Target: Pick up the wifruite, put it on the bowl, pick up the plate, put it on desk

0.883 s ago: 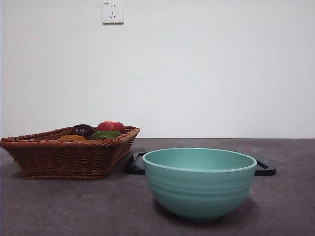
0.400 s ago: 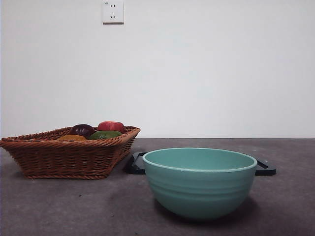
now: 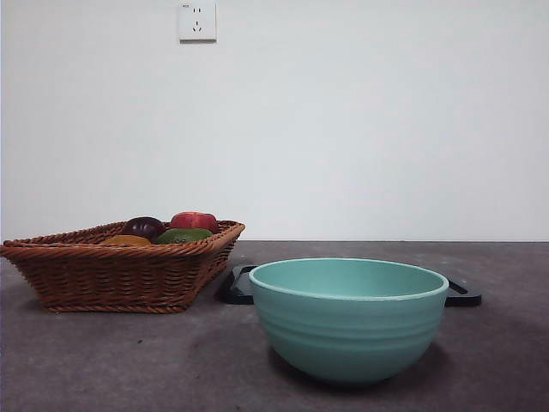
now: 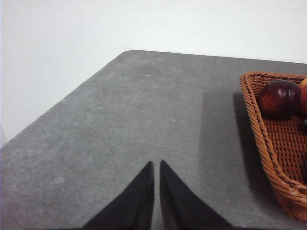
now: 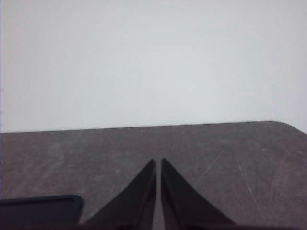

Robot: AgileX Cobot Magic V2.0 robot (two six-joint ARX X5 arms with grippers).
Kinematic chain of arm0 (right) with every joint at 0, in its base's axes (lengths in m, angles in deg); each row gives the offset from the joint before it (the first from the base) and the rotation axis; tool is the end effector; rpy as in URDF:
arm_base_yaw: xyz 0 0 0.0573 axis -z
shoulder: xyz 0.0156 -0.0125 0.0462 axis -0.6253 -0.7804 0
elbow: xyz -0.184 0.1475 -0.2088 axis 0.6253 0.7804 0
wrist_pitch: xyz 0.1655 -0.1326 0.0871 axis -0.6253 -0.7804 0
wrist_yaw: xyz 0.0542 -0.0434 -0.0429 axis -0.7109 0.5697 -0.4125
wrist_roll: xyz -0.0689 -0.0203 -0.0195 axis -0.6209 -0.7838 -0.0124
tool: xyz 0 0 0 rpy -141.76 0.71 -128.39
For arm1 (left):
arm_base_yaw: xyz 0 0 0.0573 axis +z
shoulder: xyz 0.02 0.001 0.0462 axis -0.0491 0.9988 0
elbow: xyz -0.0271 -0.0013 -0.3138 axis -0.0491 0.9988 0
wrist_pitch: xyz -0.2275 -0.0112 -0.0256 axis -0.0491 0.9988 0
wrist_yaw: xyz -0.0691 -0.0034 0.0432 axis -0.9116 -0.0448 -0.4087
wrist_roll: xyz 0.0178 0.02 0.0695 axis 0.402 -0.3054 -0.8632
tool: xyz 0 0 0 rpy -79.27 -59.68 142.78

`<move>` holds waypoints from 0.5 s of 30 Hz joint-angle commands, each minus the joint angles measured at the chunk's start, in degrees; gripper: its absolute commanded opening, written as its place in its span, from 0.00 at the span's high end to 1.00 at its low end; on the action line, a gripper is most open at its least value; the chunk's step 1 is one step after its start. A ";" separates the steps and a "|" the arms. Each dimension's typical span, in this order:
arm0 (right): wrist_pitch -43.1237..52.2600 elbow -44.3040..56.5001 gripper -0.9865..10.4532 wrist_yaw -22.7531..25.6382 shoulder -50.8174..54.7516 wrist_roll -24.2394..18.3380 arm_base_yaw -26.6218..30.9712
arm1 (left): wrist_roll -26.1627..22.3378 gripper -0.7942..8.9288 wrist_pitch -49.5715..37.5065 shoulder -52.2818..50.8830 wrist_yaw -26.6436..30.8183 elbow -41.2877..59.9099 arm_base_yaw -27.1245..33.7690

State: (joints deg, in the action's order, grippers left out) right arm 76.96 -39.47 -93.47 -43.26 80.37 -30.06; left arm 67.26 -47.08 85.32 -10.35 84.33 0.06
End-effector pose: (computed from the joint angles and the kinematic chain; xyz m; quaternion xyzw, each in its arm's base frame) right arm 0.0480 -0.0028 0.2026 0.0296 -0.0666 -0.0358 0.9967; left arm 0.0486 0.0113 0.1525 -0.0178 0.0714 0.1013 0.9921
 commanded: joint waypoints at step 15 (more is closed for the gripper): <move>-11.47 4.50 0.91 0.24 1.53 -0.85 0.11 | 0.37 0.90 0.50 -0.07 -0.17 1.14 0.11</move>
State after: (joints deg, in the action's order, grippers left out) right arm 65.76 -35.27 -93.47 -41.77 79.93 -30.06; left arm 67.29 -47.06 85.32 -10.35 84.33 0.06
